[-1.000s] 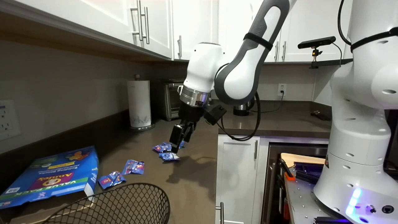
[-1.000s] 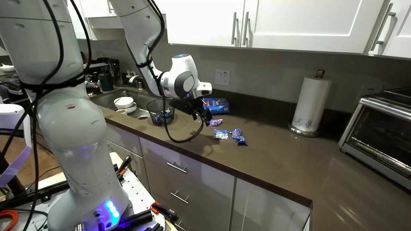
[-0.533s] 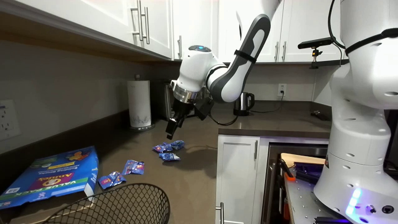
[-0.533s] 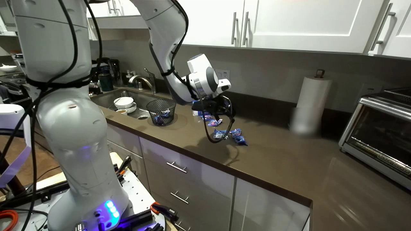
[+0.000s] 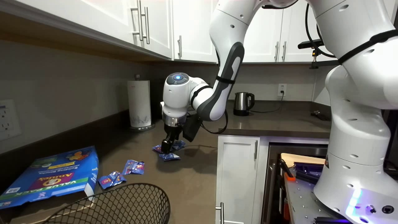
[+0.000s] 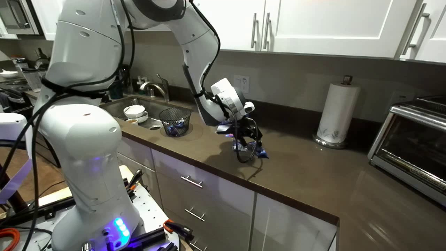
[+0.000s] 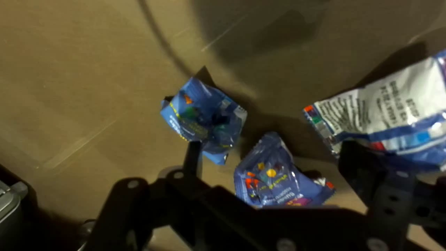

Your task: Pick up one blue sachet from the counter and place it inside the black basket on the left

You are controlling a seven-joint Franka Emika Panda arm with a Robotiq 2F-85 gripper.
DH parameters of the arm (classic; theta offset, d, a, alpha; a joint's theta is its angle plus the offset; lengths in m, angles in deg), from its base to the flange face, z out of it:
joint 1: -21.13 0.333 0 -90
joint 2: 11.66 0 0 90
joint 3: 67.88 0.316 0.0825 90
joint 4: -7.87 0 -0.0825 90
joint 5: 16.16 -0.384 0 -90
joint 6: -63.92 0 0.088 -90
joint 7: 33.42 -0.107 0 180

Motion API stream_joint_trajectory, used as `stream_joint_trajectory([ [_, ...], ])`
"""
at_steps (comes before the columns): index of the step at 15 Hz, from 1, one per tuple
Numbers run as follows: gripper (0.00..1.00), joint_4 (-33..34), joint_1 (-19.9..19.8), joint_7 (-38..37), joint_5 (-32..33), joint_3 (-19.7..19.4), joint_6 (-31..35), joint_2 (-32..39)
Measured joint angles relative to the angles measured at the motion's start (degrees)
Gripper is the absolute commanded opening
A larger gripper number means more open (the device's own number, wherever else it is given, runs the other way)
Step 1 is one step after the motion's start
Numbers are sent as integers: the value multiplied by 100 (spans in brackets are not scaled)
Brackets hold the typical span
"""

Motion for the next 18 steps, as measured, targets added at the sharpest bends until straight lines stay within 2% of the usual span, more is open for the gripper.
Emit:
stream_joint_trajectory([
  [3,52,279,-2,8,-219,11,-185,255],
  [11,2,523,-39,245,-693,37,-389,230],
  [17,2,493,-150,770,-1183,145,-555,-122],
  [18,27,459,-151,803,-1186,146,-575,-221],
])
